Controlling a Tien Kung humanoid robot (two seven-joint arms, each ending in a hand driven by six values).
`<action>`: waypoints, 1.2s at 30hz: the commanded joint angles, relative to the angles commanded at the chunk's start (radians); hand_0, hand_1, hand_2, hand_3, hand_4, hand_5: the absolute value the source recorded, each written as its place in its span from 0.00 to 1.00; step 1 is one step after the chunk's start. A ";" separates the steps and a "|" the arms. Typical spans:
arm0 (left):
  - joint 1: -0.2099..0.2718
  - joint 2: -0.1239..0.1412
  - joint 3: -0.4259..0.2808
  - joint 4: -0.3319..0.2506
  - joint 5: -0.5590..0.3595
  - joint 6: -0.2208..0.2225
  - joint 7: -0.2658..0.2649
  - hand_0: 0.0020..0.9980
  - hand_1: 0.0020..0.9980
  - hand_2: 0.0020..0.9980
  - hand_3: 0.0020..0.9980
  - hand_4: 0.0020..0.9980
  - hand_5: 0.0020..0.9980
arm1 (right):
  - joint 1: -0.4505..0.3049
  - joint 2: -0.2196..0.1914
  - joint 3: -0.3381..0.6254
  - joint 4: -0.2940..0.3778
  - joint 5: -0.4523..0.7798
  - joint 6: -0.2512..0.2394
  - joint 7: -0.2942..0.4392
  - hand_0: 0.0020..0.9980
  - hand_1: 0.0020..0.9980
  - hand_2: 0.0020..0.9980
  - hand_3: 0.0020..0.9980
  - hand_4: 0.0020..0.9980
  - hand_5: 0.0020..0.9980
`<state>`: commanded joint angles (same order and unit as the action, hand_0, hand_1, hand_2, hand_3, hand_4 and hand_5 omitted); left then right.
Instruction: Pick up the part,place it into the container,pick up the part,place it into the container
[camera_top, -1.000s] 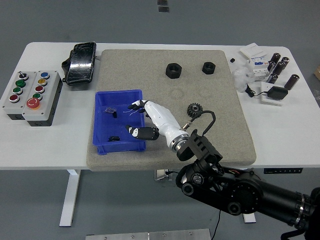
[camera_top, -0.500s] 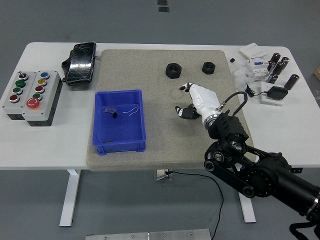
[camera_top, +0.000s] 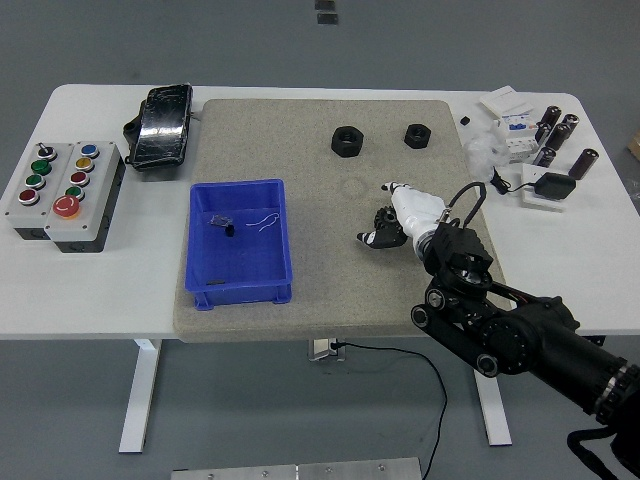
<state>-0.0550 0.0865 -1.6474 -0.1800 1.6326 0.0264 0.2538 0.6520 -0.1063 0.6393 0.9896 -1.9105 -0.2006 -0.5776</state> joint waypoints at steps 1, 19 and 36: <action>0.000 0.000 -0.001 0.000 0.001 0.000 0.000 0.66 0.63 0.57 0.62 0.66 0.38 | 0.001 0.001 -0.001 -0.006 -0.002 -0.004 0.001 0.62 0.77 0.87 0.87 0.96 0.50; -0.001 -0.001 0.006 0.000 -0.006 -0.002 -0.003 0.66 0.63 0.58 0.62 0.65 0.42 | 0.002 0.013 -0.055 -0.050 -0.008 -0.062 0.004 0.40 0.57 0.58 0.67 0.60 0.17; -0.001 -0.003 0.021 0.000 -0.020 -0.001 -0.013 0.66 0.63 0.58 0.62 0.65 0.43 | -0.010 -0.003 -0.060 -0.014 -0.040 -0.114 0.002 0.39 0.55 0.50 0.57 0.52 0.00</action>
<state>-0.0563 0.0837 -1.6269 -0.1800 1.6131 0.0251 0.2406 0.6424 -0.1091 0.5791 0.9753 -1.9501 -0.3148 -0.5754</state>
